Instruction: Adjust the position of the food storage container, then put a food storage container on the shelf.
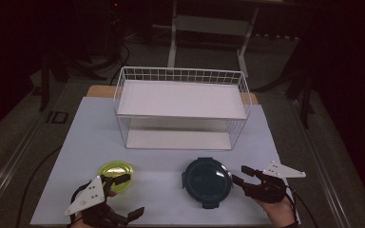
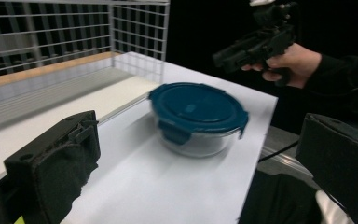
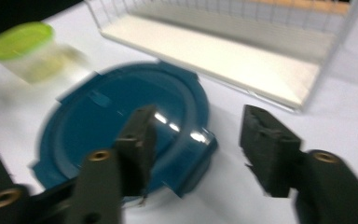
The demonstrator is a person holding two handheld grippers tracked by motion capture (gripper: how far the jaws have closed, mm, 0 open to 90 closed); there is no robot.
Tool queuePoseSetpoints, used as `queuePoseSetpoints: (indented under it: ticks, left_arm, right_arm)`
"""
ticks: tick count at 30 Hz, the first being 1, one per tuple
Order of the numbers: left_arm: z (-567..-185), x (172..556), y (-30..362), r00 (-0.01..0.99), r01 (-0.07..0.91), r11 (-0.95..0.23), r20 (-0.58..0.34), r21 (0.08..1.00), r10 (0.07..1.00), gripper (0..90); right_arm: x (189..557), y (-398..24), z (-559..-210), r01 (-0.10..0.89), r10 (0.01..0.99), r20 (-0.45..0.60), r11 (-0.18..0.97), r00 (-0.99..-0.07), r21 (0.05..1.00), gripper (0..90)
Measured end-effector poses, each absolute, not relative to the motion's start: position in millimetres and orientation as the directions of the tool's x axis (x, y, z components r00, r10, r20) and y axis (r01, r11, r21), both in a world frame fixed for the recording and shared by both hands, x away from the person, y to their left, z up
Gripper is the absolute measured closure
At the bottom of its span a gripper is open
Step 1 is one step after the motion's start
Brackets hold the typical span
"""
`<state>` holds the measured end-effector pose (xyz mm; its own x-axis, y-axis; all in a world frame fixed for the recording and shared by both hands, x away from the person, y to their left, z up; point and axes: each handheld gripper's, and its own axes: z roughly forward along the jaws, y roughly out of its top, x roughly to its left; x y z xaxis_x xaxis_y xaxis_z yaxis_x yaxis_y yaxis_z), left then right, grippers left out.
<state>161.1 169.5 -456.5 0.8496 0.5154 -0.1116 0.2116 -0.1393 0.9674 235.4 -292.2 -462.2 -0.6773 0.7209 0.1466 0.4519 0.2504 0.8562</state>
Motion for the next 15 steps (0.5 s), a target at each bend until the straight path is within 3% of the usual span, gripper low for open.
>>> queuePoseSetpoints:
  ticks: [2,3,6,11,15]
  left_arm:
    - [-451,162,161,0.858,0.208,-0.144,-0.11,0.967,0.502,0.0]
    - [-448,163,158,0.859,0.206,-0.152,-0.104,0.967,0.501,0.0]
    - [-439,167,148,0.866,0.197,-0.156,-0.097,0.968,0.491,0.0]
    - [-426,172,133,0.871,0.212,-0.152,-0.117,0.965,0.477,0.0]
    - [-416,176,120,0.88,0.207,-0.181,-0.103,0.961,0.463,0.0]
  right_arm:
    - [234,-292,-458,0.437,0.696,0.156,0.247,-0.701,0.865,17.2]
    - [233,-291,-456,0.426,0.69,0.148,0.251,-0.708,0.869,13.9]
    - [231,-291,-453,0.419,0.698,0.143,0.243,-0.702,0.875,11.8]
    - [218,-292,-436,0.29,0.758,-0.002,0.252,-0.653,0.923,13.4]
    - [212,-292,-426,0.226,0.775,-0.059,0.255,-0.629,0.94,13.0]
